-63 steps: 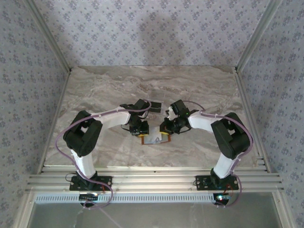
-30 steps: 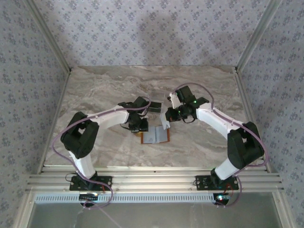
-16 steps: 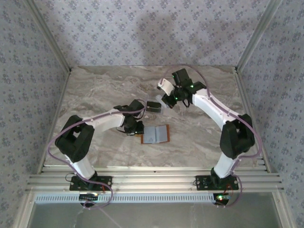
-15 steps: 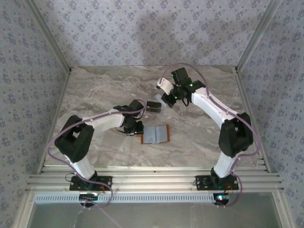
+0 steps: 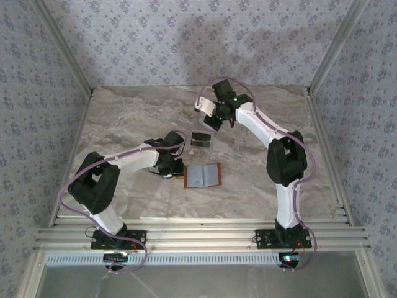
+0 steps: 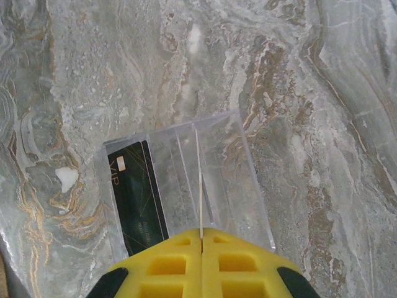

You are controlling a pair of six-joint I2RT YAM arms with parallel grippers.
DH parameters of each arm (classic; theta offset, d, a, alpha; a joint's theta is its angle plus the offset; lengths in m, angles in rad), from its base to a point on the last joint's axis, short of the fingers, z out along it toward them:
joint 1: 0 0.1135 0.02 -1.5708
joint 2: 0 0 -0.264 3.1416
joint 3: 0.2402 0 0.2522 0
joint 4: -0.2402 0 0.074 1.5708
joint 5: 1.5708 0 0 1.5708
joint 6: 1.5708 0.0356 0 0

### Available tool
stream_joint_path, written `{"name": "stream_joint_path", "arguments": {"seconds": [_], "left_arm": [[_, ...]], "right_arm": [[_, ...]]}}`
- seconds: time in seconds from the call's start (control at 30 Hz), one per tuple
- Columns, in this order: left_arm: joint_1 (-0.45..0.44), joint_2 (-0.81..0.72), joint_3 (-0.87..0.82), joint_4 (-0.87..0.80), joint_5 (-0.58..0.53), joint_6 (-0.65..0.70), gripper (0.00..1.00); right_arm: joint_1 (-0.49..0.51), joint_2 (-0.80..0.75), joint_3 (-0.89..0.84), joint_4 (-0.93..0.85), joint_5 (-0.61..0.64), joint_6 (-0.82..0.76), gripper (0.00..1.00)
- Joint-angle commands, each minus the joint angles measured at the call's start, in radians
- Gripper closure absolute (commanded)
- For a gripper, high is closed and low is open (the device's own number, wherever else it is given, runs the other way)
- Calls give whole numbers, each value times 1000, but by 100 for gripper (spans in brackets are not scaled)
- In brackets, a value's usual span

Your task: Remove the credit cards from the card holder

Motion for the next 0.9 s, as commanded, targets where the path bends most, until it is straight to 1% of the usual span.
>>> {"name": "stream_joint_path", "arguments": {"seconds": [0.0,0.23,0.5,0.63,0.77,0.87], "left_arm": [[9,-37,-9,-6,-6,-4,78],[10,-37,-11,-9,-6,-3,78],[13,-36,-4,-15,-4,-1,78],[15,-35,2,-20,-5,1,78],[16,-36,7,-27,-4,4,78],[16,-38,7,-31,-5,5,78]], "right_arm": [[13,45,46,-46,23,-59,100],[20,96,58,-103,62,-136,100],[19,119,51,-155,148,-223,100],[20,125,51,-140,142,-250,100],[31,143,67,-148,114,-281,96],[41,163,96,-188,92,-301,99]]}}
